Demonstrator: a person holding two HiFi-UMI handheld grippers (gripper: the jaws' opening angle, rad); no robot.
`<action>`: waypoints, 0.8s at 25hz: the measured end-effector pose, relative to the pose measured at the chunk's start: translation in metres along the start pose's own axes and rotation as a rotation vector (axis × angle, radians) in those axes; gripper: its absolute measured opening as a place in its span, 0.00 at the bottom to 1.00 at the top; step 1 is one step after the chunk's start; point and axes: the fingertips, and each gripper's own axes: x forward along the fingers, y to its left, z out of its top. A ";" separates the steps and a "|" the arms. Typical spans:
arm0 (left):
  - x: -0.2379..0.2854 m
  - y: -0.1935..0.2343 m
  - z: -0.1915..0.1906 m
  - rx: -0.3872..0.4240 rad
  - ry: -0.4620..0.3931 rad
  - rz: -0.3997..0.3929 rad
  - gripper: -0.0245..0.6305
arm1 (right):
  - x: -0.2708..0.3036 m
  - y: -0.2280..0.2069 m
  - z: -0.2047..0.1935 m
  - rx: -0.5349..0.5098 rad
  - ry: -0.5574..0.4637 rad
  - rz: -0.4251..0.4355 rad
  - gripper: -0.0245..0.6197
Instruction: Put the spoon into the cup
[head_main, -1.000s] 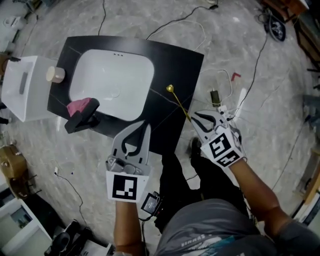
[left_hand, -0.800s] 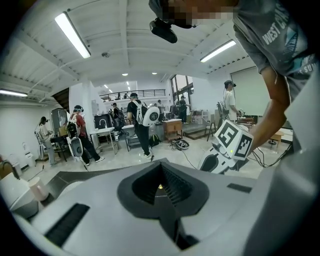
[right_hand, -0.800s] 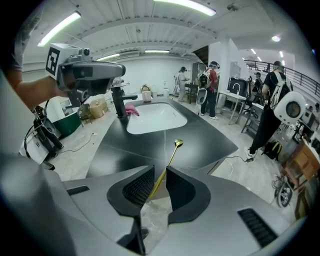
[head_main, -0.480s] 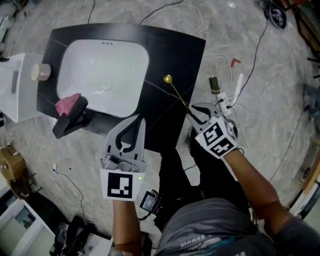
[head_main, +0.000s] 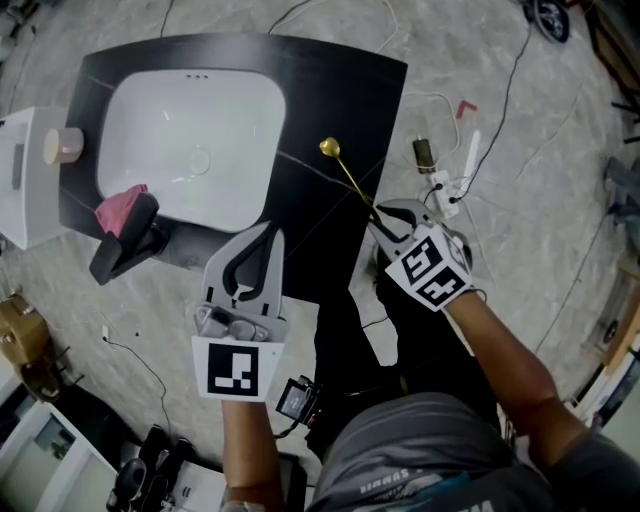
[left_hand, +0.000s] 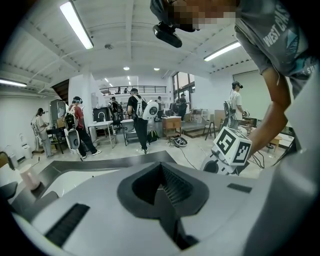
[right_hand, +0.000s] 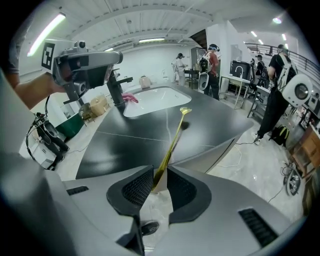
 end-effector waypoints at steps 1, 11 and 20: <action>0.000 0.000 -0.001 -0.005 -0.001 0.000 0.04 | 0.001 0.001 -0.001 0.014 -0.004 0.007 0.20; 0.002 0.002 -0.003 -0.026 -0.008 0.004 0.04 | 0.001 0.001 -0.002 0.059 -0.010 0.048 0.18; 0.001 0.006 -0.002 -0.031 -0.006 0.009 0.04 | 0.001 0.001 0.000 0.054 0.002 0.041 0.12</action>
